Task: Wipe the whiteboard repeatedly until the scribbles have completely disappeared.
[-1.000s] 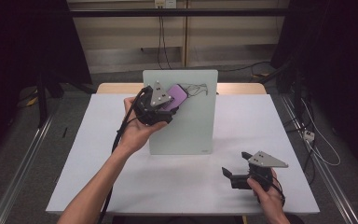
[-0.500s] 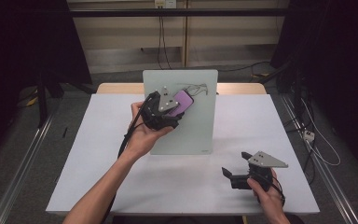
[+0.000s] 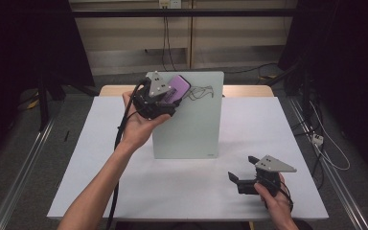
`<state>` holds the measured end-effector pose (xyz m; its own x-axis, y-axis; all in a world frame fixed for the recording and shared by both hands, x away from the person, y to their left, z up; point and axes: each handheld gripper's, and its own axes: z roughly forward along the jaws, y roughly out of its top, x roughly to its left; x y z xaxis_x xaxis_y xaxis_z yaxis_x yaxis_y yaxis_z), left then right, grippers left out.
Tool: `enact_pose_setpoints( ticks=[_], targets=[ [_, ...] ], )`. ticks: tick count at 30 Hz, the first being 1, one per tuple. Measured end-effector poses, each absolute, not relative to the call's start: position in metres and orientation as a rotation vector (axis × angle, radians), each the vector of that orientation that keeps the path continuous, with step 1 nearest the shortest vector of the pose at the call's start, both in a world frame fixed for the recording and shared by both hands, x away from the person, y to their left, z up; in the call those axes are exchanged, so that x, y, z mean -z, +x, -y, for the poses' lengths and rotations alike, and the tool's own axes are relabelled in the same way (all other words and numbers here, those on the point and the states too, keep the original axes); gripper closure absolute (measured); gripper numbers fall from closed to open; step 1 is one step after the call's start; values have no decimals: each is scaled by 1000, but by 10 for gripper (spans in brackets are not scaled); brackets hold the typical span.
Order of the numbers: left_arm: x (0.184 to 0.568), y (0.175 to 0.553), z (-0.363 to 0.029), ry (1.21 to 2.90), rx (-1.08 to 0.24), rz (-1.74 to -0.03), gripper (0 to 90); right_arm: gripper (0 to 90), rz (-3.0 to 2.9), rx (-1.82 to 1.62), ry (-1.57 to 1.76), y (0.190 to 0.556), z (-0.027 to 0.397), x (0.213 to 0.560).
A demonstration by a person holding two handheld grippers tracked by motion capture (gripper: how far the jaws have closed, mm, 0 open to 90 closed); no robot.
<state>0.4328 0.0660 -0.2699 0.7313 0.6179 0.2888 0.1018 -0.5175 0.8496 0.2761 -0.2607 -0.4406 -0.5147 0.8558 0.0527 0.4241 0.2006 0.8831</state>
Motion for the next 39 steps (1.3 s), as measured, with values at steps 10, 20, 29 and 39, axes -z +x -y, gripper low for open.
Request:
enact_pose_setpoints(
  ticks=[10,20,29,39],
  targets=[
    [254,440,-73,1997,-739,-575,411,53,-2027,-1265,1188,276,261,441],
    [263,436,-62,2037,-752,-536,410,54,-2028,-1263,1187,276,260,441],
    [272,431,-47,2076,-767,-502,410,54,-2028,-1263,1187,276,260,441],
    [286,425,-36,2103,-730,-482,409,54,-2028,-1263,1187,276,260,441]
  ],
)
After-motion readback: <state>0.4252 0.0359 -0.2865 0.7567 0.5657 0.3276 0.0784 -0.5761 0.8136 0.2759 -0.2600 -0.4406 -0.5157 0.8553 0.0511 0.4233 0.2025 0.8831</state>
